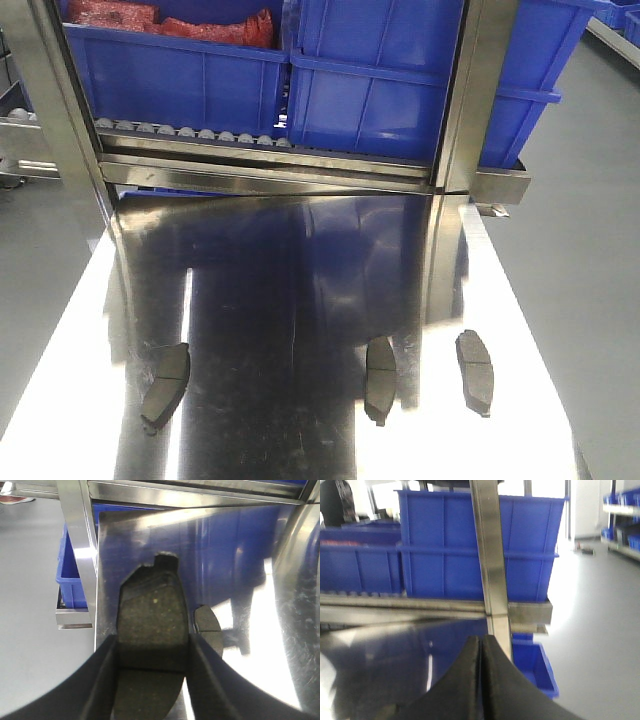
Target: Move and align brake pads A on conveyor
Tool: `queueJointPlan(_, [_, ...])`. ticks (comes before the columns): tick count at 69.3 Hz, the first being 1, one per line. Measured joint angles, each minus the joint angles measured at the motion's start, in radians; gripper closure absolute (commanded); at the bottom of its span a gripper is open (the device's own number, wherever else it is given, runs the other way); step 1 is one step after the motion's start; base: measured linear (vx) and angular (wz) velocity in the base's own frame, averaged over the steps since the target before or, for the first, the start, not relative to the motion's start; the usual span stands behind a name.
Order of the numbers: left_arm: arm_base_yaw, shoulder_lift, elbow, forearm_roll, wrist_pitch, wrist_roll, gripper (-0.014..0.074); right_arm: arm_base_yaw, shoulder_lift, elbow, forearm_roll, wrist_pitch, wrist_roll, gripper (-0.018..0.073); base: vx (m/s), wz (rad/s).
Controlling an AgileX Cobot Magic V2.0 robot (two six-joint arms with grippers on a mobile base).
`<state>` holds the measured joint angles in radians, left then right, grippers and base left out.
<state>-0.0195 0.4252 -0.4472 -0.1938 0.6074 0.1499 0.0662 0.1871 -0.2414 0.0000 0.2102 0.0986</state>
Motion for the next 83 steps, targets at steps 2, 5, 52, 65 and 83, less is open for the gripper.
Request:
queueJointPlan(2, [0.000, 0.000, 0.000, 0.000, 0.000, 0.000, 0.0603, 0.000, 0.039, -0.028, 0.000, 0.022, -0.004, 0.0571, 0.00, 0.00])
queueJointPlan(5, [0.000, 0.000, 0.000, 0.000, 0.000, -0.001, 0.0603, 0.000, 0.098, -0.075, 0.000, 0.053, -0.019, 0.0571, 0.00, 0.00])
queueJointPlan(52, [0.000, 0.000, 0.000, 0.000, 0.000, -0.004, 0.0603, 0.000, 0.806, -0.337, 0.134, 0.524, -0.151, 0.0561, 0.00, 0.00])
queueJointPlan(65, [0.000, 0.000, 0.000, 0.000, 0.000, -0.004, 0.0603, 0.000, 0.862, -0.343, 0.130, 0.529, -0.137, 0.0454, 0.00, 0.00])
queueJointPlan(83, [0.000, 0.000, 0.000, 0.000, 0.000, -0.004, 0.0603, 0.000, 0.882, -0.343, 0.130, 0.540, -0.137, 0.0155, 0.00, 0.00])
